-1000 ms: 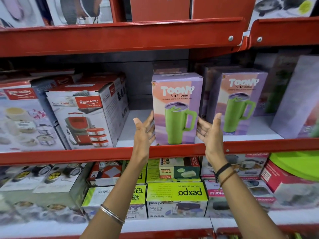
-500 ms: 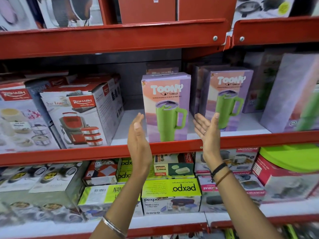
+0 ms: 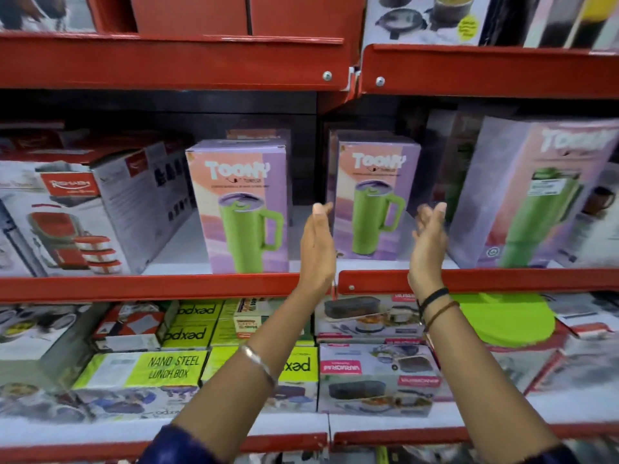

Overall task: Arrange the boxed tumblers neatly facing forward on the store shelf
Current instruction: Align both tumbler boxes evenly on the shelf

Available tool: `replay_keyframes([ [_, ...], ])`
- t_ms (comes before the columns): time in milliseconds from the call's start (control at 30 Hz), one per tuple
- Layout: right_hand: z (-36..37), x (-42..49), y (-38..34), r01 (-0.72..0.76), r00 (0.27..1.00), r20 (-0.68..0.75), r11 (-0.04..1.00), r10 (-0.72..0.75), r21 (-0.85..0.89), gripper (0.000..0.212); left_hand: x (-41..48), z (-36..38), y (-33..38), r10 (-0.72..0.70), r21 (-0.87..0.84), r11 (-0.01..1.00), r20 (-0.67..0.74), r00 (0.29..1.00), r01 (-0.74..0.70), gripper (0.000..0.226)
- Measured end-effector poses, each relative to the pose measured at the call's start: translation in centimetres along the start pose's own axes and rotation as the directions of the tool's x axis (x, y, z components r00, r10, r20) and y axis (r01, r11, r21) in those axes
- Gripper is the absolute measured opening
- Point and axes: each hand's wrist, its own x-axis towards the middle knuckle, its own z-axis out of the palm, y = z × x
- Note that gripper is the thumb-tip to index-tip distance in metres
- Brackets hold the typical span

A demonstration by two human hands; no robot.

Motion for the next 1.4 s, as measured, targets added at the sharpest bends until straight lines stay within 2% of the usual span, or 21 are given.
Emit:
replay_keyframes([
  [67,0.0,1.7,0.3,-0.036,0.999,0.035,0.997,0.038,-0.063,0.067,2.0,1.1,0.0,-0.07,0.062,0.995,-0.061,0.996,0.073,0.063],
  [167,-0.2,3.0,0.9,-0.094,0.987,0.112,0.982,0.114,-0.166,0.102,4.1,1.8,0.1,-0.103,0.081,0.991,-0.065,0.993,0.108,0.063],
  [267,-0.9,4.8,2.8,-0.112,0.976,0.164,0.978,0.142,-0.177,0.115,4.7,2.1,0.2,-0.138,0.076,0.987,-0.045,0.989,0.141,0.087],
  [333,-1.2,4.9,2.7,-0.13,0.972,0.174,0.976,0.161,-0.177,0.114,4.9,2.2,-0.7,-0.147,0.061,0.987,-0.031,0.989,0.148,0.105],
  [400,-1.4,4.2,1.9,-0.149,0.968,0.178,0.976,0.177,-0.157,0.108,4.4,2.3,-1.1,-0.15,0.052,0.987,-0.033,0.988,0.152,0.108],
  [467,-1.7,3.1,0.7,-0.171,0.964,0.178,0.975,0.195,-0.142,0.091,3.4,2.2,-0.7,-0.151,0.041,0.987,-0.031,0.988,0.153,0.108],
  [567,-2.2,2.3,0.2,-0.174,0.96,0.203,0.98,0.192,-0.099,0.071,2.1,2.0,0.0,-0.157,0.033,0.987,-0.024,0.987,0.158,0.102],
  [667,-3.0,1.8,0.2,-0.172,0.955,0.237,0.984,0.18,-0.054,0.067,0.8,1.9,0.9,-0.133,0.09,0.987,-0.02,0.991,0.134,0.081],
  [767,-3.5,1.2,0.2,-0.166,0.951,0.252,0.984,0.178,-0.069,0.067,-0.3,1.8,1.2,-0.125,0.087,0.988,-0.032,0.992,0.127,0.075],
  [933,-4.3,0.3,-0.2,-0.149,0.947,0.27,0.983,0.172,-0.106,0.069,-1.3,1.8,1.7,-0.148,0.084,0.985,-0.024,0.989,0.15,0.105],
  [1033,-4.4,-0.3,-0.7,-0.133,0.951,0.26,0.981,0.167,-0.143,0.073,-1.7,1.8,1.9,-0.152,0.073,0.985,-0.026,0.988,0.153,0.113],
  [1167,-4.4,-0.6,-0.5,-0.127,0.959,0.228,0.976,0.167,-0.178,0.092,-2.6,2.1,3.0,-0.167,0.061,0.984,-0.021,0.986,0.168,0.101],
  [1300,-4.3,-0.9,-0.6,-0.11,0.962,0.226,0.976,0.151,-0.186,0.097,-2.3,2.1,2.7,-0.177,0.05,0.983,-0.02,0.984,0.178,0.109],
  [1400,-4.3,-0.7,0.3,-0.116,0.96,0.233,0.976,0.158,-0.187,0.096,-2.5,2.1,3.0,-0.14,0.059,0.988,-0.007,0.99,0.14,0.085],
])
